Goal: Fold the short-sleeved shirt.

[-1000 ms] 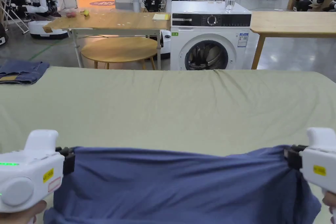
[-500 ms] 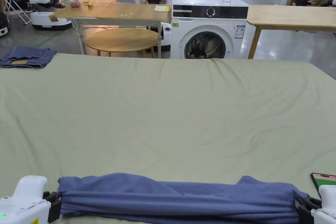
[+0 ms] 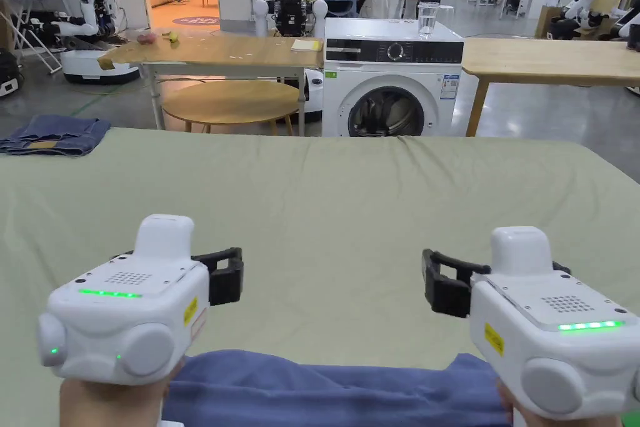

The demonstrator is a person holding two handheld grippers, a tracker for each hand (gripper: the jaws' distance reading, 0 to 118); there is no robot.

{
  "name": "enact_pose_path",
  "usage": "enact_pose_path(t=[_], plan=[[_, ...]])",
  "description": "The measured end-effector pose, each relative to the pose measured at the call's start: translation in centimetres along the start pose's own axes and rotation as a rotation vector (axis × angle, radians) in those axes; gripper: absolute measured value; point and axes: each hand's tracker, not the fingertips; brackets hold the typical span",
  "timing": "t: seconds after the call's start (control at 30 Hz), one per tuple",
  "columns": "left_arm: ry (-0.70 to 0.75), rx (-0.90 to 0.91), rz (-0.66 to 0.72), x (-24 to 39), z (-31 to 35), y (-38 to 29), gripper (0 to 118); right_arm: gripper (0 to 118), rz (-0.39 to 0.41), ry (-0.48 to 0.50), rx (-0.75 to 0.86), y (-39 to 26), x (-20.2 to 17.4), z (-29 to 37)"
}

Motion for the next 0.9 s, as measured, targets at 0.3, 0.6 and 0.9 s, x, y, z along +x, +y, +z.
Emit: enact_pose_path(t=[0.3,0.6,0.9], plan=[[0.020,-0.067,0.025,-5.6,0.5,-2.9,0,0,0.004,0.018,0.001,-0.9,-0.6,0.0],[-0.158,-0.298,0.550,-17.4,-0.2,-13.4,118,0,0.026,0.039,-0.098,-3.4,-0.9,-0.7],[-0.566,-0.284,1.265,-19.5,-6.2,-21.8,118,0,0.019,0.058,-0.138,-3.8,-1.3,-1.3]])
